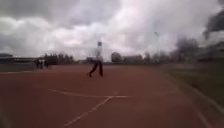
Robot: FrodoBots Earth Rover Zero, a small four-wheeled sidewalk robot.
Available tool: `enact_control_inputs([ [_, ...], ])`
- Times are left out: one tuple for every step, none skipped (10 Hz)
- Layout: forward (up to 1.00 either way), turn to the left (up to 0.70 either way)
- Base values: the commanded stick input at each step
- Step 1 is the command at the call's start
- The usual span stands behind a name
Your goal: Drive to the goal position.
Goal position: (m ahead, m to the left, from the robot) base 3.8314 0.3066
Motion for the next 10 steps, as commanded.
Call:
enact_control_inputs([
  [0.85, -0.33],
  [0.85, -0.33],
  [0.85, -0.33],
  [0.85, -0.32],
  [0.85, -0.20],
  [0.85, -0.07],
  [0.85, 0.01],
  [0.85, 0.01],
  [0.85, 0.01],
  [0.85, 0.01],
])
